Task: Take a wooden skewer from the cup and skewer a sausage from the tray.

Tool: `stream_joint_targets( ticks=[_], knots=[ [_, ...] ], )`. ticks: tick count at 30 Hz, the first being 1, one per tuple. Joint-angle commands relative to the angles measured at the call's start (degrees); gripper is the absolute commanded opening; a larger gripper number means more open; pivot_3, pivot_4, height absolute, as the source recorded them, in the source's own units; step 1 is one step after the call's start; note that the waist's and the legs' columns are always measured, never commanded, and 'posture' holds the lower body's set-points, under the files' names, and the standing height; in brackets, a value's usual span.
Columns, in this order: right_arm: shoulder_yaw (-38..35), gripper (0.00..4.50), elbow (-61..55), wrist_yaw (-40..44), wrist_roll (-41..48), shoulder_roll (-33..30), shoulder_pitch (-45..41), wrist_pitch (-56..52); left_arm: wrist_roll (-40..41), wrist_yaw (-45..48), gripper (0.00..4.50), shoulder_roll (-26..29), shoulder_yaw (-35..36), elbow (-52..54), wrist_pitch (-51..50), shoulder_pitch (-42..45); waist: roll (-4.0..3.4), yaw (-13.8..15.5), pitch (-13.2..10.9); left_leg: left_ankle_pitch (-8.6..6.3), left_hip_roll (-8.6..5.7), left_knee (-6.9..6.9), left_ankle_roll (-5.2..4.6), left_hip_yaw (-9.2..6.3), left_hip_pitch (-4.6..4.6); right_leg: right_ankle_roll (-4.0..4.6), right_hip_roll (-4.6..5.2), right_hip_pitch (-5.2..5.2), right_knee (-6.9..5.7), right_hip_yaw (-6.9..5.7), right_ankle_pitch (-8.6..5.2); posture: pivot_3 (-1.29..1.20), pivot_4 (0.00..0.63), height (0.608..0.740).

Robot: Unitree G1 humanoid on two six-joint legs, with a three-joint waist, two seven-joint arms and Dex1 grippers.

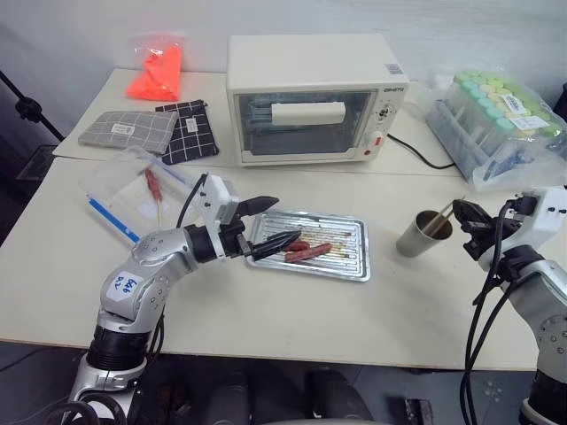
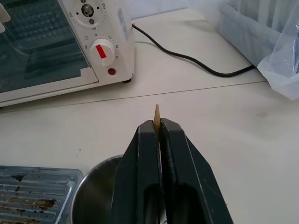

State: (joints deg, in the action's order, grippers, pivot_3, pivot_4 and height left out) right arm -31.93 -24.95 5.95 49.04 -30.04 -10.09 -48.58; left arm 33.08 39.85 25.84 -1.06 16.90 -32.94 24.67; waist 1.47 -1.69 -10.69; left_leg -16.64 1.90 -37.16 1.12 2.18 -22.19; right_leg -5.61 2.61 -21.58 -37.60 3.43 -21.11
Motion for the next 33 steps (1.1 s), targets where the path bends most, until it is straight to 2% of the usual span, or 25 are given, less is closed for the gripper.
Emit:
stream_joint_targets(
  ticks=[1, 6, 10, 13, 17, 25, 28, 33],
  knots=[
    [-4.68, 0.03, -4.86, -2.22, 5.29, -3.96, -2.91, -2.37, -0.17, 0.51, 4.5, -0.4, 0.29, 0.33, 1.22, 1.37, -0.01, 0.0, 0.0, 0.0, 0.0, 0.0, 0.0, 0.0, 0.0, 0.0, 0.0, 0.0, 0.0, 0.0, 0.0, 0.0, 0.15, 0.74],
    [-8.94, 0.03, -3.62, -6.97, 16.21, -13.81, -13.0, -7.85, -0.03, 0.91, 4.5, -0.93, 0.29, 0.35, 1.73, 2.46, -0.1, -0.11, -0.06, 0.01, -0.01, -0.02, -0.03, 0.01, -0.02, 0.0, 0.01, -0.01, -0.01, 0.01, 0.0, 0.0, 0.15, 0.74],
    [-8.34, 0.03, 2.55, -17.14, 32.29, -19.21, -24.82, -9.82, -0.13, 0.59, 4.5, -2.04, 0.33, 0.5, 2.89, 3.7, -0.11, -0.11, -0.07, 0.01, 0.04, 0.01, -0.04, 0.0, -0.03, 0.0, -0.04, -0.02, 0.03, -0.01, 0.0, 0.0, 0.15, 0.74],
    [-3.41, 0.03, 5.71, -29.92, 48.52, -17.2, -30.04, -4.99, 0.38, -0.9, 4.5, -4.47, 0.54, 0.97, 3.69, 6.11, -0.08, -0.02, -0.07, 0.01, 0.09, -0.01, -0.05, -0.04, -0.1, 0.0, -0.06, 0.0, 0.12, -0.05, 0.0, 0.0, 0.15, 0.74],
    [3.7, 0.03, 4.51, -40.86, 61.84, -13.36, -31.9, 2.47, -0.92, -3.4, 4.5, -9.0, -0.29, -0.4, 6.07, 9.82, -0.09, -0.04, -0.07, 0.0, 0.06, -0.15, -0.09, -0.03, -0.22, -0.05, -0.02, -0.01, 0.17, -0.04, 0.03, 0.0, 0.15, 0.74],
    [8.46, 0.03, -0.4, -48.64, 63.96, -1.58, -34.16, 8.89, -5.62, -4.34, 4.5, -17.81, -3.19, -10.26, 13.82, 18.12, -0.1, 0.07, -0.07, 0.05, 0.07, -0.2, 0.0, -0.05, -0.58, -0.17, -0.02, -0.23, 0.15, -0.1, 0.09, 0.0, 0.15, 0.74],
    [7.99, 0.03, -1.47, -51.11, 63.96, 1.67, -34.41, 10.6, -7.73, -4.06, 4.5, -19.61, -3.74, -13.99, 16.75, 19.75, -0.1, 0.09, -0.07, 0.07, 0.06, -0.47, -0.01, -0.05, -1.31, -0.21, 0.0, -0.92, -0.09, -0.1, 0.12, 0.0, 0.15, 0.74],
    [7.13, 0.03, -2.95, -51.45, 63.96, 2.22, -32.65, 10.68, -7.95, -5.65, 4.5, -22.39, -2.22, -17.45, 18.89, 22.49, -0.1, 0.09, -0.07, 0.07, 0.09, -0.59, -0.03, -0.06, -1.49, -0.21, 0.01, -1.08, -0.17, -0.13, 0.12, 0.0, 0.15, 0.74]
  ],
)
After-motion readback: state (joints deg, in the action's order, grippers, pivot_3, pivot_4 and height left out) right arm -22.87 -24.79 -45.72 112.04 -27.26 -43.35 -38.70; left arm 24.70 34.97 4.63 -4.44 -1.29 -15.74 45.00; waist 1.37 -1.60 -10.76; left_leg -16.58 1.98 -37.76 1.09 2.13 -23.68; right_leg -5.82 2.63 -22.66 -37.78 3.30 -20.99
